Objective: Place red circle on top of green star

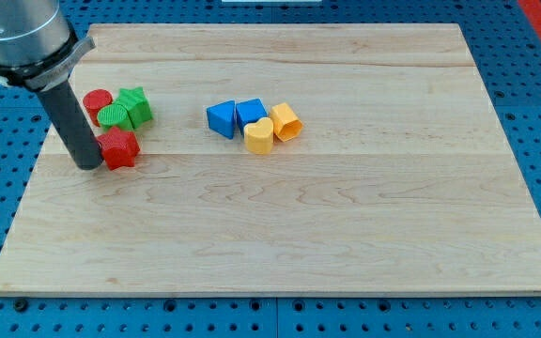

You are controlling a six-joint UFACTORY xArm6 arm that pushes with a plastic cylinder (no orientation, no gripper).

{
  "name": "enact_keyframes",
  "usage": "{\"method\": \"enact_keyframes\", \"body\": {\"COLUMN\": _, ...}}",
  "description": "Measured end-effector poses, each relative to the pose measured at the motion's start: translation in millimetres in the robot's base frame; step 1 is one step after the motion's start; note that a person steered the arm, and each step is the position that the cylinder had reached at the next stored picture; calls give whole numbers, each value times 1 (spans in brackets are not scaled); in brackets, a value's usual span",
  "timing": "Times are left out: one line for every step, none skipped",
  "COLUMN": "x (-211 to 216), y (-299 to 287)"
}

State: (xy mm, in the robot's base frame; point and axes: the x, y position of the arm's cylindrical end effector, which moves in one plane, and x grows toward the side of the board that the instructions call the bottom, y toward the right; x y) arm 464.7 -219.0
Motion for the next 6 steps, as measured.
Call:
{"method": "enact_keyframes", "body": {"x": 30, "y": -27}}
{"method": "enact_keyframes", "body": {"x": 14, "y": -49}}
{"method": "enact_keyframes", "body": {"x": -21, "y": -28}}
{"method": "enact_keyframes", "body": {"x": -33, "y": -22}}
{"method": "enact_keyframes", "body": {"x": -44, "y": -6}}
{"method": "enact_keyframes", "body": {"x": -50, "y": 8}}
